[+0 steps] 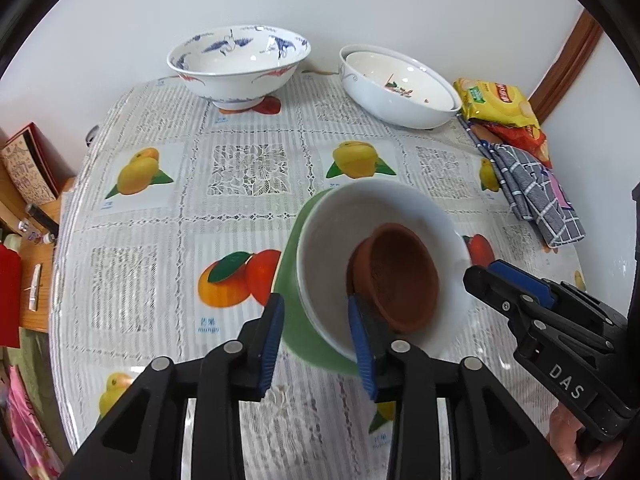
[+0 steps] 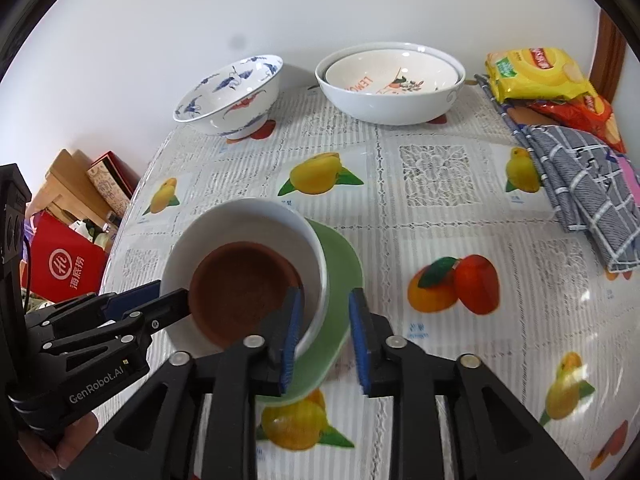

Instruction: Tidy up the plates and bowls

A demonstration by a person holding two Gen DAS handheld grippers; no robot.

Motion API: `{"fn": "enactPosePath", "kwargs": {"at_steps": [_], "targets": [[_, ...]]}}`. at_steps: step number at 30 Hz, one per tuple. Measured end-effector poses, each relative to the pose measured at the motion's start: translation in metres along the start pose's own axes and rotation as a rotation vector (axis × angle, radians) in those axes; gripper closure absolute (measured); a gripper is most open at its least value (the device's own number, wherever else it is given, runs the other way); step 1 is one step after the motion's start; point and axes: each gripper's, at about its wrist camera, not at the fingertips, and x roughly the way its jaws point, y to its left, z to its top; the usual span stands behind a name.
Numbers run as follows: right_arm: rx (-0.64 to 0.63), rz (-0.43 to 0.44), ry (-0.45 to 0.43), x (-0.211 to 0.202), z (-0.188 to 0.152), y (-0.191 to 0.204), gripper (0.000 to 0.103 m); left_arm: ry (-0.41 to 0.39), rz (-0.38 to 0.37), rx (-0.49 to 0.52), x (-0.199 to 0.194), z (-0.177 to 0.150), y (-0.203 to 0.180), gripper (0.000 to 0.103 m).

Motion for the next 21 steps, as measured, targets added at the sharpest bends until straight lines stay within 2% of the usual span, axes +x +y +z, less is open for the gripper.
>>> {"fn": "enactPosePath", "kwargs": {"at_steps": [3, 7, 12, 16, 17, 18, 20, 21], "targets": [[-0.001, -0.018, -0.033, -0.023, -0.012, -0.001, 0.067, -0.027, 0.004, 0.011, -0.015, -0.01, -0.006, 0.067], [-0.002, -0.086, -0.08, -0.058, -0.031, -0.003, 0.063, -0.086, 0.014, 0.049, -0.043, -0.028, -0.021, 0.057], [0.022, -0.103, -0.13, -0.101, -0.054, -0.011, 0.062, -0.162, 0.03, 0.084, -0.079, -0.053, -0.044, 0.05], [0.026, -0.161, -0.163, -0.133, -0.073, -0.016, 0.061, -0.22, 0.052, 0.097, -0.102, -0.073, -0.058, 0.038], [0.033, -0.172, -0.173, -0.14, -0.078, -0.017, 0.056, -0.234, 0.056, 0.103, -0.109, -0.079, -0.061, 0.037], [0.044, -0.177, -0.191, -0.149, -0.085, -0.02, 0.044, -0.241, 0.055, 0.105, -0.112, -0.082, -0.064, 0.036], [0.049, -0.174, -0.219, -0.164, -0.094, -0.023, 0.03, -0.257, 0.054, 0.106, -0.121, -0.091, -0.069, 0.031], [0.046, -0.177, -0.227, -0.169, -0.098, -0.024, 0.028, -0.266, 0.053, 0.11, -0.126, -0.095, -0.071, 0.028]]}}
